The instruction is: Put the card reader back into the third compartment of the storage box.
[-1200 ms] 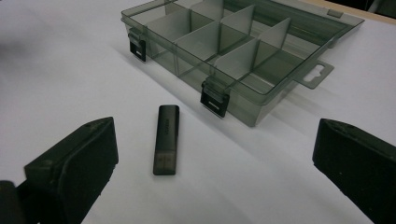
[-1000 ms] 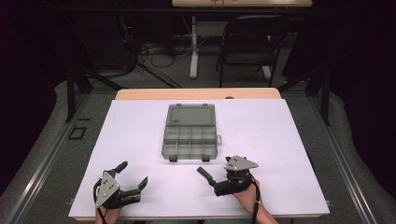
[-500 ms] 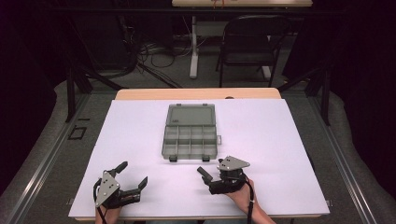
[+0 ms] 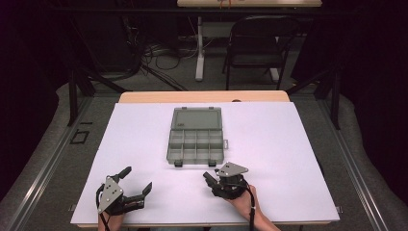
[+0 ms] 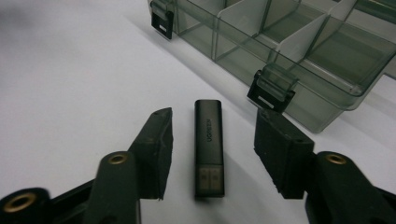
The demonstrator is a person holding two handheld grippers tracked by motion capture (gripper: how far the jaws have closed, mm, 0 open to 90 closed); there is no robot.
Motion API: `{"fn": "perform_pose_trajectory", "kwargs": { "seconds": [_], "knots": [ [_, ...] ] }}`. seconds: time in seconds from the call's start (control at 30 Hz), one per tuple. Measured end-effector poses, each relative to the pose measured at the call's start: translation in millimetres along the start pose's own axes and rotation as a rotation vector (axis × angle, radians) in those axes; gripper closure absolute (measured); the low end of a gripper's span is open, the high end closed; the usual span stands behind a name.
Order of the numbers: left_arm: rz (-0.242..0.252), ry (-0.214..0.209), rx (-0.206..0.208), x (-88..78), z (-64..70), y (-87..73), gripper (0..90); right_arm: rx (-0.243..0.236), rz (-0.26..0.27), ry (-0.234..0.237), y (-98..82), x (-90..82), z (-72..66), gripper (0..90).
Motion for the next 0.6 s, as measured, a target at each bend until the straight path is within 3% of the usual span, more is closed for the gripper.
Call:
{"fn": "perform_pose_trajectory", "kwargs": {
  "seconds": [0.27, 0.6],
  "knots": [
    [-0.005, 0.001, 0.005, 0.0, -0.6, -0.6, 10.1, 0.006, -0.033, 0.009, -4.5, 5.7, -1.7, 62.8],
    [-0.005, -0.001, 0.007, 0.1, -0.1, -0.5, 10.1, 0.022, -0.049, 0.02, -7.7, 8.3, -2.4, 69.0]
  ]
}}
Point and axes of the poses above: each handheld gripper's, and its own axes: x roughly forward along the jaws, y roughly out of its top, z roughly to its right, the point moved 9 cm from there along x, roughly forward along the jaws, and after that the axes turned 7 degrees about z, right-handed, at the moved point
